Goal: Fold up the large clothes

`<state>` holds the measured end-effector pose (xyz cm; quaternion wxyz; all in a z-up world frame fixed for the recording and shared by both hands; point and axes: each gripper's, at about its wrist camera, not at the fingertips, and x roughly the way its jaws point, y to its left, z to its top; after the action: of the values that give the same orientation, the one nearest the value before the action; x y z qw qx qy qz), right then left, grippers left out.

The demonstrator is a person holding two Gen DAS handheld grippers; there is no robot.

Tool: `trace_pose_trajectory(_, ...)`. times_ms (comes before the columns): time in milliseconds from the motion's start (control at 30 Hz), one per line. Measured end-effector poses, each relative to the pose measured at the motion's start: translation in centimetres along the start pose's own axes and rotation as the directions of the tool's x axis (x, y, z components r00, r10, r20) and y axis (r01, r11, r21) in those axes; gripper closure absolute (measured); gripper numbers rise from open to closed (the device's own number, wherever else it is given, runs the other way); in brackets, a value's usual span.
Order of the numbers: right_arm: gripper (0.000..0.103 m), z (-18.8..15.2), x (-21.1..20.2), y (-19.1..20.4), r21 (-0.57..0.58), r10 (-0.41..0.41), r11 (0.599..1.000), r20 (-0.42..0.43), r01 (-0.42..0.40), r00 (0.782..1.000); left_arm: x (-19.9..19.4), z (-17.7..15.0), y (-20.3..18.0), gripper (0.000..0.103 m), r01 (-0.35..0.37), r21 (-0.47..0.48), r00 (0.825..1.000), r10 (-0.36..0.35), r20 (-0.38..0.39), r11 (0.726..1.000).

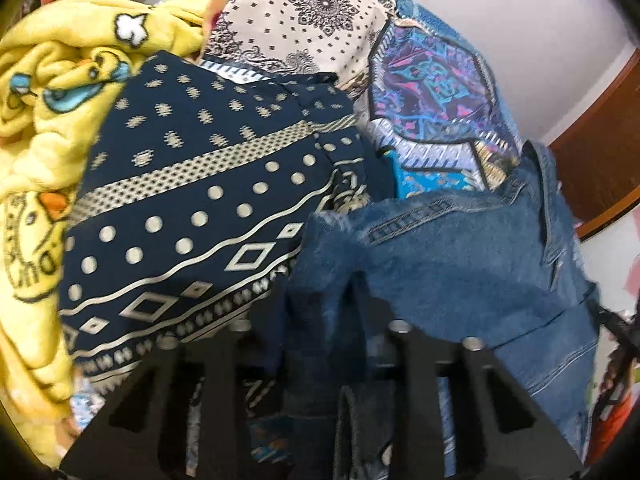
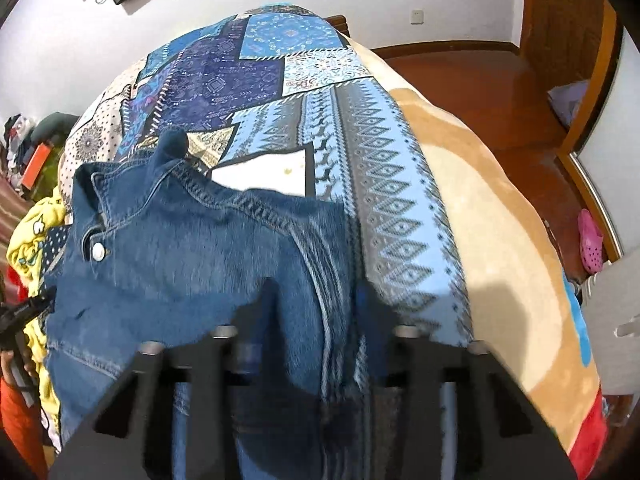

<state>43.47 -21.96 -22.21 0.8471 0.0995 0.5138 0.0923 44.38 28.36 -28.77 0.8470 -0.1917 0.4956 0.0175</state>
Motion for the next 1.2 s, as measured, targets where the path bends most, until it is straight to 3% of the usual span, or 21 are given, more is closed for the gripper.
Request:
trace_pose_trajectory(133, 0.088, 1.0, 0.7, 1.4, -0.075, -0.028, 0.997, -0.030, 0.026, 0.999, -0.4, 0.5, -0.4, 0.092, -0.011, 0.018, 1.000, 0.011, 0.019, 1.000)
trace_pose_trajectory(500, 0.090, 6.3, -2.4, 5.5, -0.169, -0.010, 0.985, 0.102, 0.027, 0.995, -6.8, 3.1, -1.7, 0.094, -0.045, 0.032, 0.981, 0.038, 0.190, 0.998)
trace_pose_trajectory(600, 0.090, 7.1, -0.4, 6.2, -0.172, -0.047, 0.983, 0.091, 0.062, 0.995, -5.6, 3.8, -1.2, 0.094, -0.095, 0.033, 0.983, 0.088, 0.159, 0.995)
trace_pose_trajectory(767, 0.089, 6.5, 3.2, 5.8, -0.185, -0.113, 0.975, 0.046, 0.119, 0.993, -1.1, 3.8, 0.5, 0.093, -0.131, 0.019, 0.991, 0.130, 0.040, 0.991)
trace_pose_trajectory(967, 0.073, 5.3, 5.3, 5.1, -0.231, -0.162, 0.960, 0.002, 0.158, 0.987, 0.9, 3.0, 1.3, 0.076, -0.166, 0.009, 0.986, 0.166, 0.012, 0.986)
trace_pose_trajectory(1033, 0.055, 5.0, 5.2, 5.2, -0.243, -0.181, 0.954, -0.008, 0.173, 0.984, 0.7, 3.0, 1.0, 0.068, -0.192, 0.019, 0.981, 0.192, 0.002, 0.981)
trace_pose_trajectory(1100, 0.045, 4.8, 4.6, 5.3, -0.250, -0.194, 0.951, -0.015, 0.184, 0.981, 0.3, 3.0, 0.7, 0.061, -0.209, 0.038, 0.978, 0.210, -0.017, 0.977)
trace_pose_trajectory(1200, 0.045, 4.3, 2.9, 5.9, -0.266, -0.169, 0.951, -0.022, 0.158, 0.985, -1.3, 2.5, -0.3, 0.060, -0.218, 0.074, 0.974, 0.221, -0.036, 0.973)
